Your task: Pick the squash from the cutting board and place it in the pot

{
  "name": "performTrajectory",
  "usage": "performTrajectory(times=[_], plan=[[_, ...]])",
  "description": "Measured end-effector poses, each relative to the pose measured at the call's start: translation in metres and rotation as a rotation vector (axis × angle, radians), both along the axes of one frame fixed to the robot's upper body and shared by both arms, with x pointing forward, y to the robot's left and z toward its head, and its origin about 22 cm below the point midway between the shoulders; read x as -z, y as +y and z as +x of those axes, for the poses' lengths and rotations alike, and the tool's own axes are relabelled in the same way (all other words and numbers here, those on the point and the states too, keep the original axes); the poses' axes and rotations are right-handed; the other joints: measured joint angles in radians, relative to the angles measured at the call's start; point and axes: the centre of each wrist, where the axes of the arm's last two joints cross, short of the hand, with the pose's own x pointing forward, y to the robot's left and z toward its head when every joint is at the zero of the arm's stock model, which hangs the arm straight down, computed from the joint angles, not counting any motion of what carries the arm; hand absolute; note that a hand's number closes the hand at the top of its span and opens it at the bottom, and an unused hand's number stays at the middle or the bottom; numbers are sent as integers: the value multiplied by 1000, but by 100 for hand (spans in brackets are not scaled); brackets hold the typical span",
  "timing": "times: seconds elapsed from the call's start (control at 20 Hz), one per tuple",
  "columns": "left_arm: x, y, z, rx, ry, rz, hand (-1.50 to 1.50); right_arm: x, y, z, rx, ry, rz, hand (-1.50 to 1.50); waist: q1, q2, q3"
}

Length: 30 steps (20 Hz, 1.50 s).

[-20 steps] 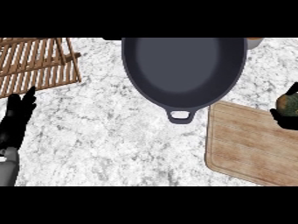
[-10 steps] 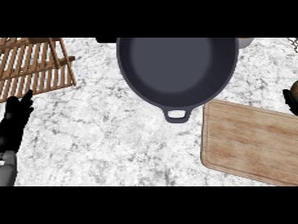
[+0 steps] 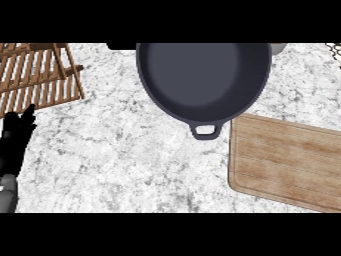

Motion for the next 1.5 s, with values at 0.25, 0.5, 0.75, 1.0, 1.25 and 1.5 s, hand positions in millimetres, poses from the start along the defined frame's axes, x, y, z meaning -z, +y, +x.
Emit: performTrajectory(times=[0.25,0.5,0.75,1.0,1.25,1.5], plan=[[-3,2,6,3,6,-2,0,-32,37,-10,-59,45,-37,150,3,1,-1],[4,-1,3,10,6,-1,0,-60,78,-8,-78,121,-55,150,11,2,-2],[2,-4,0,14,2,-4,0,-72,119,5,-80,193,-85,150,17,3,-2],[1,-6,-1,22,1,-2,0,-67,156,35,-89,285,-142,150,24,4,-2],[-2,-4,-1,22,-6,2,0,-58,191,64,-120,420,-143,-150,27,5,-2],[-1,0,-2,23,-5,2,0,-45,216,89,-201,515,-116,-150,24,6,-1]])
